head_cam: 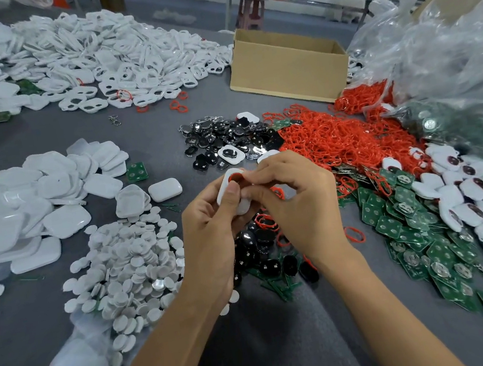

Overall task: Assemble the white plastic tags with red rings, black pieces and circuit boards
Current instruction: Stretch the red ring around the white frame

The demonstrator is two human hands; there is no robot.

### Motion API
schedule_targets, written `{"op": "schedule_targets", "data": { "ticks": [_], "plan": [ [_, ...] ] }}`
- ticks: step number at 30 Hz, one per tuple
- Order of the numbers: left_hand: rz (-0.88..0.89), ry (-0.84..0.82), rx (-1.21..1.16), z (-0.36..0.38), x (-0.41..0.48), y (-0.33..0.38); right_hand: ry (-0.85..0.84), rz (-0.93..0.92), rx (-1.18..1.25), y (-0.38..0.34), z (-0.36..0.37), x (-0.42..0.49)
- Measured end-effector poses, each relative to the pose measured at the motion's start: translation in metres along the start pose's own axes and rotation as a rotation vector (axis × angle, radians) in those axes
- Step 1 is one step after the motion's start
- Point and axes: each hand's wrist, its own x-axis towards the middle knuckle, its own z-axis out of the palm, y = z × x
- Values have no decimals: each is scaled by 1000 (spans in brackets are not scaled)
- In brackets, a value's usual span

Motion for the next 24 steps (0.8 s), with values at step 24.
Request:
{"op": "schedule_targets", "data": {
  "ticks": [24],
  "plan": [
    [-131,-207,-232,-7,10,5,-161,358,393,5,-16,9]
  ]
}}
